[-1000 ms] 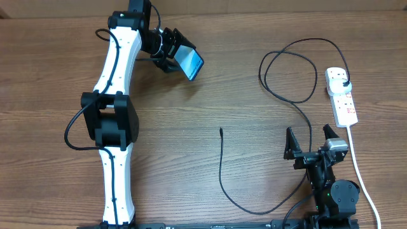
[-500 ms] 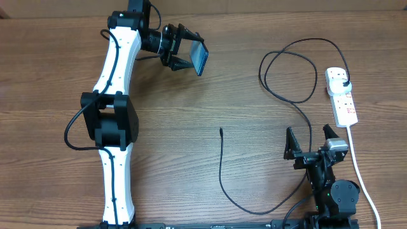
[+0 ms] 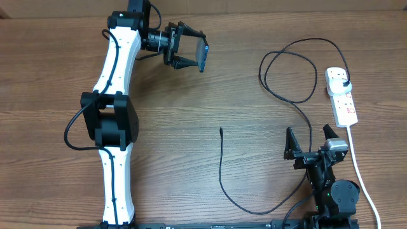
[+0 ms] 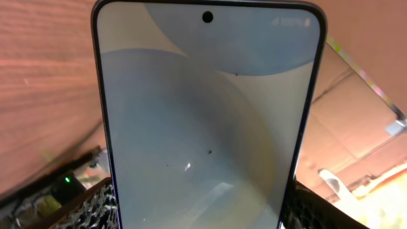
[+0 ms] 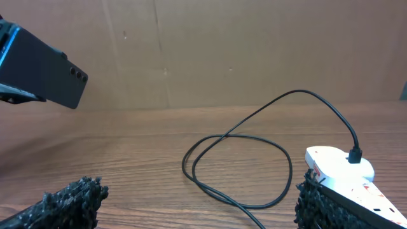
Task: Plug charger to phone and switch on socket
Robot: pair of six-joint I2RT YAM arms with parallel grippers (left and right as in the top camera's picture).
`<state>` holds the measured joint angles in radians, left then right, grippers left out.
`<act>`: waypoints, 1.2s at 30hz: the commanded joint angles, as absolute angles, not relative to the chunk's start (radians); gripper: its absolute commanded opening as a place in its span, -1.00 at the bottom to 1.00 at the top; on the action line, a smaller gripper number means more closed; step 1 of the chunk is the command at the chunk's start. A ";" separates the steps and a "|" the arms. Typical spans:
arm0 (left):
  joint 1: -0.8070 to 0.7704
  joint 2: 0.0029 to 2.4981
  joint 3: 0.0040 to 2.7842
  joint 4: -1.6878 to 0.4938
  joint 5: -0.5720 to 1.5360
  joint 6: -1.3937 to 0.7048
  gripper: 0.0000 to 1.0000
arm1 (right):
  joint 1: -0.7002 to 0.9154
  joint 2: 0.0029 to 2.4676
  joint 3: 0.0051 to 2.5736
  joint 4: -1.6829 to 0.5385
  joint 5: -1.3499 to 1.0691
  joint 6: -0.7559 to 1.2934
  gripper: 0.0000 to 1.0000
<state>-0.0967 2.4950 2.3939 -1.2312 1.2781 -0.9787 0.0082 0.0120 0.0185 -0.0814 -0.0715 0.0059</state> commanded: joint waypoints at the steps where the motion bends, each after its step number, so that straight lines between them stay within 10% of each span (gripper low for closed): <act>1: -0.100 2.489 2.426 -1.235 1.409 -0.996 -0.91 | 0.013 0.003 0.008 -0.078 -0.071 0.002 1.00; 36: -0.101 2.489 2.426 -1.238 1.387 -1.114 -0.92 | 0.013 0.003 0.008 -0.078 -0.071 0.002 1.00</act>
<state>-0.0971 2.4950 2.3947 -1.2350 1.3506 -1.1011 0.0082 0.0120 0.0185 -0.0822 -0.0719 0.0059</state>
